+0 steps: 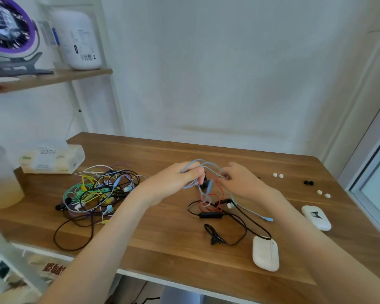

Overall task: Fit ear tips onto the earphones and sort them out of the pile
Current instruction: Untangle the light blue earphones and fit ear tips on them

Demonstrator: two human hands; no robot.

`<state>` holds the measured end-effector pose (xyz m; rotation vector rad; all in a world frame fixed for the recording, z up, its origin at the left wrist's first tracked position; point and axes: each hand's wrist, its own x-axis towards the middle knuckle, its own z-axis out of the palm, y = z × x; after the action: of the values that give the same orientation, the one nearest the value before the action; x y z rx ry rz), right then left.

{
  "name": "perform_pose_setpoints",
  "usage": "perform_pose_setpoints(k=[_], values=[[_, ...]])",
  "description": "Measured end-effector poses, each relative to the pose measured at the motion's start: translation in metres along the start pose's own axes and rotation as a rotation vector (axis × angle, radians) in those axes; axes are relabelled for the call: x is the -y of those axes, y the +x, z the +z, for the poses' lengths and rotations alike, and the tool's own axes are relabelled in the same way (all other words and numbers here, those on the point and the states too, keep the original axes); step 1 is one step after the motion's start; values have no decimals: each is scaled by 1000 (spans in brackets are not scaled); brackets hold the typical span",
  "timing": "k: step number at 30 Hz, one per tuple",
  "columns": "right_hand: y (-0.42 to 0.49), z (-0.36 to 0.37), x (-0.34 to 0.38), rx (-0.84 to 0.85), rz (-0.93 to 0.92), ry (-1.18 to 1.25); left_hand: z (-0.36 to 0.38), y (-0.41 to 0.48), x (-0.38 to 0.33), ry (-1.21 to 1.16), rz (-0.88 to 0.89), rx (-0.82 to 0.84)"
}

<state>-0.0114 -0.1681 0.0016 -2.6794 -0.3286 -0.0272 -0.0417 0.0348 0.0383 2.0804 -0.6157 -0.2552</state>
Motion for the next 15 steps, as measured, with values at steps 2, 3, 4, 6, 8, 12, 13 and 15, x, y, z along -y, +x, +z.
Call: perform_pose_setpoints(k=[2,3,4,6,8,12,13,15], values=[[-2,-5,-8,-19,93,-25,0,3,3,-72,-10,-36],[-4,-8,-11,-27,125,-32,0,4,4,-150,-25,-60],[-6,-12,-15,-32,147,-36,1,5,4,-237,-35,-70],[-11,-18,-19,-42,177,-35,3,8,2,-403,-26,-61],[-16,-23,-20,-46,176,-35,6,10,-1,-513,-11,-86],[-27,-29,-23,-48,172,192,22,22,-6,-634,-45,-235],[-30,-30,-23,-53,176,254,25,25,-6,-672,-53,-263],[-35,-33,-27,-50,187,325,30,30,-7,-747,-34,-273]])
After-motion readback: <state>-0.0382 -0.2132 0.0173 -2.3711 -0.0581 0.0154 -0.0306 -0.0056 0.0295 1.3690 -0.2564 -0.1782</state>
